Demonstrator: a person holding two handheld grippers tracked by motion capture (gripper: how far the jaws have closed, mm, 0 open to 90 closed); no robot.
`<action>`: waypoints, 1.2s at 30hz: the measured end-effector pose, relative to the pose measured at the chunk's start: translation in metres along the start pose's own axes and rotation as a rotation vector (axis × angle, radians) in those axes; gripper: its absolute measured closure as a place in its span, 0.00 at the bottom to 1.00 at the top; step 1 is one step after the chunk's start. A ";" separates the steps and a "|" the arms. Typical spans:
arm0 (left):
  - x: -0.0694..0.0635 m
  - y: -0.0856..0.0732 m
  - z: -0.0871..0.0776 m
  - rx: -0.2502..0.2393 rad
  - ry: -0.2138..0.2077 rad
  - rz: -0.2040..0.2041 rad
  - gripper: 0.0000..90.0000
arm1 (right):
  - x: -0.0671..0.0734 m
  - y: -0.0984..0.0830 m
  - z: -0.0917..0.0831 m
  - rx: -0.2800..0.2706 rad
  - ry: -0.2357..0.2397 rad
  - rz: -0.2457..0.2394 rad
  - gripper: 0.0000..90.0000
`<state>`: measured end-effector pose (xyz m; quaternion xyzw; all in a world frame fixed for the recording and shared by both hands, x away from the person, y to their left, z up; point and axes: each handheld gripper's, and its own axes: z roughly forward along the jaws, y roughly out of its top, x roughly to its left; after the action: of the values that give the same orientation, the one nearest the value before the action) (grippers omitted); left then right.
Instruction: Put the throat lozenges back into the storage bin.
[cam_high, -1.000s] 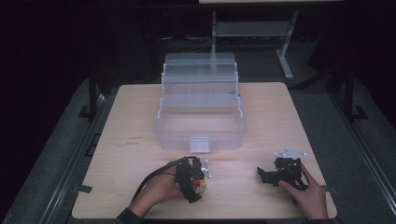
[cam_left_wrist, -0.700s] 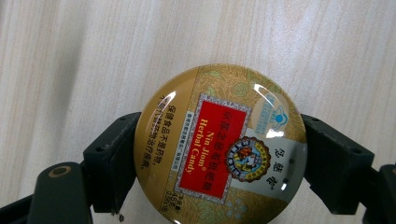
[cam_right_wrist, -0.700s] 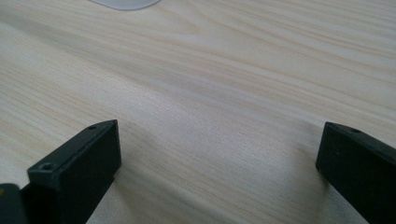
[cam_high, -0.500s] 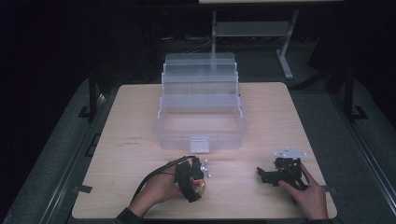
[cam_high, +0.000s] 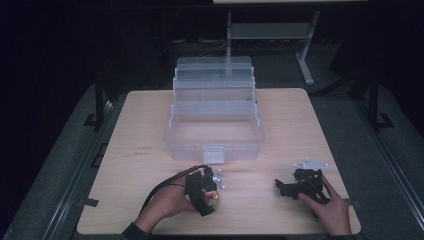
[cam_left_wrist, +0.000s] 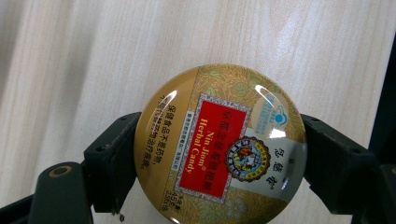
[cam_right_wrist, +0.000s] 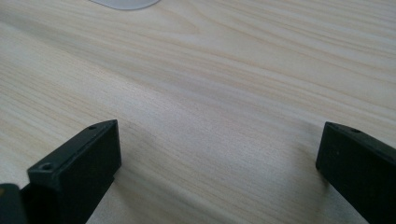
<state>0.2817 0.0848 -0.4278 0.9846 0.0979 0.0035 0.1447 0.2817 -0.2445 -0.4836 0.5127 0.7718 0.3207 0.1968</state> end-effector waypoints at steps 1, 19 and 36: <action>0.000 0.000 -0.001 -0.003 0.000 -0.002 0.22 | 0.000 0.000 0.000 0.000 0.000 0.000 0.00; 0.002 -0.002 -0.022 -0.024 0.008 -0.006 0.22 | 0.000 0.000 0.000 0.000 0.000 0.001 0.00; 0.009 0.001 -0.041 -0.032 0.016 -0.012 0.22 | 0.000 0.000 0.000 0.000 0.000 0.000 0.00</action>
<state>0.2892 0.0972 -0.3886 0.9815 0.1048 0.0124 0.1598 0.2817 -0.2445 -0.4836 0.5128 0.7716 0.3207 0.1968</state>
